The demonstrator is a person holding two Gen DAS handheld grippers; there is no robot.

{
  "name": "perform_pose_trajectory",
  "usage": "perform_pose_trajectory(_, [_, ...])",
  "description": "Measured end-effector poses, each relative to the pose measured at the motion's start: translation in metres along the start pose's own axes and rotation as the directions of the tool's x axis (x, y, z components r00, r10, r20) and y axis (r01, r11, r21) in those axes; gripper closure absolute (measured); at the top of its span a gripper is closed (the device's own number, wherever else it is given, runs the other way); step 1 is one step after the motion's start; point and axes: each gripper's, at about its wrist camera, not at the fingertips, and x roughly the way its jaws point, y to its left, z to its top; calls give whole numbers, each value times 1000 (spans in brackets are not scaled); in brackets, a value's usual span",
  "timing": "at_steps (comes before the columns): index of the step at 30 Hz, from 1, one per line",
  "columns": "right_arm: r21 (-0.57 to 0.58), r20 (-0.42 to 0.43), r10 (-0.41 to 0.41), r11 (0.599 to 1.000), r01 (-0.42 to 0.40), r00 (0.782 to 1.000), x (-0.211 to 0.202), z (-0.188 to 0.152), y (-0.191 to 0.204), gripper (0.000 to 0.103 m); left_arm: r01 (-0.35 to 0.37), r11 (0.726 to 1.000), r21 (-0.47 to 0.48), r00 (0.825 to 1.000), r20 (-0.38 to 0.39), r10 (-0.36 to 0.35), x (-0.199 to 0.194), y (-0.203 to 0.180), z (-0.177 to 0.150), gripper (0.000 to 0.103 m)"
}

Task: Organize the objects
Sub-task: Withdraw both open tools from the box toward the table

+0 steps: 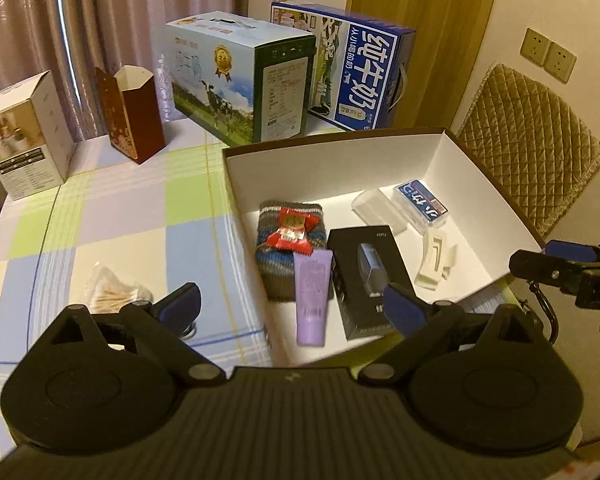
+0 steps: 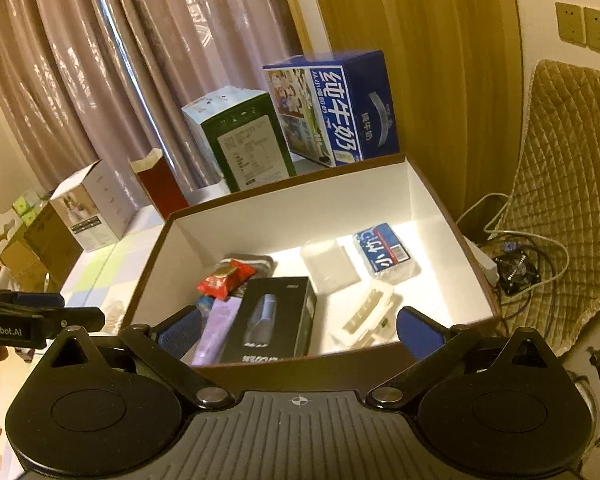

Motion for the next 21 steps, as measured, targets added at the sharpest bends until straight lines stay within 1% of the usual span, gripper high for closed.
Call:
perform_pose_trajectory(7, [2, 0, -5, 1000, 5, 1000, -17, -17, 21, 2, 5, 1000, -11, 1000, -4, -5, -24, 9, -23, 7])
perform_pose_trajectory(10, [9, -10, -6, 1000, 6, 1000, -22, -28, 31, 2, 9, 1000, -17, 1000, -19, -10, -32, 14, -34, 7])
perform_pose_trajectory(16, [14, -48, 7, 1000, -6, 999, -26, -49, 57, 2, 6, 999, -34, 999, -43, -7, -48, 30, -57, 7])
perform_pose_trajectory(21, [15, -89, 35, 999, -34, 995, -20, -65, 84, 2, -21, 999, -48, 997, -77, 17, -53, 47, -74, 7])
